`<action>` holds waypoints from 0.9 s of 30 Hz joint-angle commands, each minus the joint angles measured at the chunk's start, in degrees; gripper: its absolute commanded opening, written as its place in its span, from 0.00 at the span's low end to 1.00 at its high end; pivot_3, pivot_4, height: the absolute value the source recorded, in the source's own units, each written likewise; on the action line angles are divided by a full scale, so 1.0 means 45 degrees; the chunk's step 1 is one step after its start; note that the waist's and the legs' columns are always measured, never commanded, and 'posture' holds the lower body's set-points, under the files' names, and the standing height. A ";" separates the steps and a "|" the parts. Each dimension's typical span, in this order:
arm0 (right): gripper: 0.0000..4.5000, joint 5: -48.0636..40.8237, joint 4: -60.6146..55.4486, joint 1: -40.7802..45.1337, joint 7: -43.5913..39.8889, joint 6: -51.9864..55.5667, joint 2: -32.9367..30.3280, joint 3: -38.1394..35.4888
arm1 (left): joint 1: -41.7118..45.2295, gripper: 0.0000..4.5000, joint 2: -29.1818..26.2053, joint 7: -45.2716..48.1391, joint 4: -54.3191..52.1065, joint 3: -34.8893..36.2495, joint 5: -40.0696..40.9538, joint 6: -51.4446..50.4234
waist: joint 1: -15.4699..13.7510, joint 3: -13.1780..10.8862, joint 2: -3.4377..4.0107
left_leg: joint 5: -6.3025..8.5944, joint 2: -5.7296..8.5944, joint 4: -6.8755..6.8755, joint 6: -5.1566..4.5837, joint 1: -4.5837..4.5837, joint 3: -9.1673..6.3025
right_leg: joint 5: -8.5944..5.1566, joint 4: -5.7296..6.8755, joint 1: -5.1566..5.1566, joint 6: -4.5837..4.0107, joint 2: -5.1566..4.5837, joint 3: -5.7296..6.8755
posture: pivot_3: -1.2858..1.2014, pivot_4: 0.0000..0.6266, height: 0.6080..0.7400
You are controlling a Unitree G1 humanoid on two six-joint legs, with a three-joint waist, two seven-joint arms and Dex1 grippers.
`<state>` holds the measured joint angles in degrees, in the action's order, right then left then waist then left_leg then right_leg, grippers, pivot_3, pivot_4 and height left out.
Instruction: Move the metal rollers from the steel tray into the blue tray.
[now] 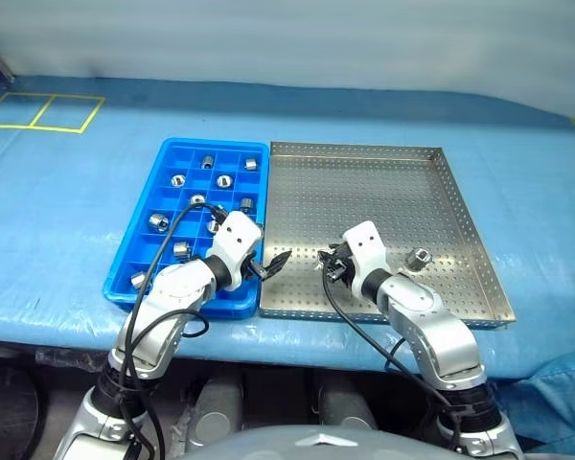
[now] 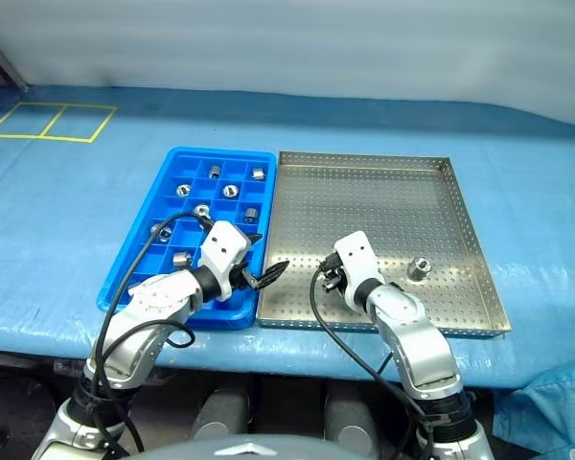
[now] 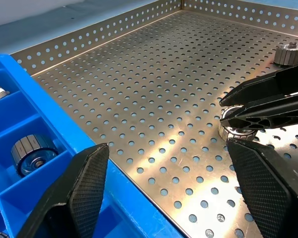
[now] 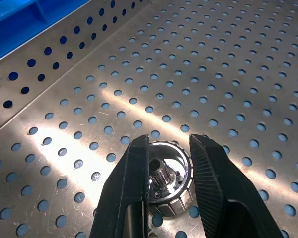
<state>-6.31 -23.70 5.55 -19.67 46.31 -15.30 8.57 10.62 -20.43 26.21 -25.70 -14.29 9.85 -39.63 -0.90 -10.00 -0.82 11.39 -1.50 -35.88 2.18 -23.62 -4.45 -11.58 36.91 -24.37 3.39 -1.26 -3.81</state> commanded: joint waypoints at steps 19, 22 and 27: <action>0.20 -0.1221 -0.0280 0.2244 -0.1326 -0.0564 0.0427 0.0903 | -0.2362 0.92 -0.1382 -0.1125 -0.4305 0.2132 -0.0072 -0.2240 | -0.0149 -0.0003 -0.0002 | 0.0001 -0.0006 0.0020 -0.0002 -0.0009 -0.0008 | -0.0002 0.0000 -0.0019 -0.0003 0.0004 0.0007 | 0.65 0.24 1.00; 0.20 -0.1353 0.0172 0.3007 -0.1778 -0.0822 0.0693 0.1423 | -0.3014 0.92 -0.1566 -0.1343 -0.5467 0.3078 0.0071 -0.2909 | -0.0357 -0.0005 -0.0004 | 0.0001 -0.0008 0.0023 -0.0002 -0.0004 -0.0010 | -0.0003 0.0002 -0.0018 -0.0005 0.0004 0.0012 | 0.67 0.24 1.00; 0.20 -0.1413 0.0973 0.4143 -0.2639 -0.1442 0.1198 0.2620 | -0.4032 0.92 -0.1759 -0.1580 -0.6719 0.4233 0.0054 -0.3734 | -0.0804 -0.0005 -0.0005 | 0.0001 -0.0007 0.0024 -0.0001 -0.0004 -0.0010 | -0.0004 -0.0004 -0.0016 -0.0006 0.0003 0.0016 | 0.69 0.24 1.00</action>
<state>-11.88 -18.87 22.72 -29.84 41.97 -10.64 18.69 -6.60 -27.74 19.71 -52.49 2.72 10.06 -55.45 -4.52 -10.02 -0.84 11.40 -1.53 -35.74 2.17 -23.64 -4.49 -11.60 36.88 -24.45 3.35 -1.25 -3.73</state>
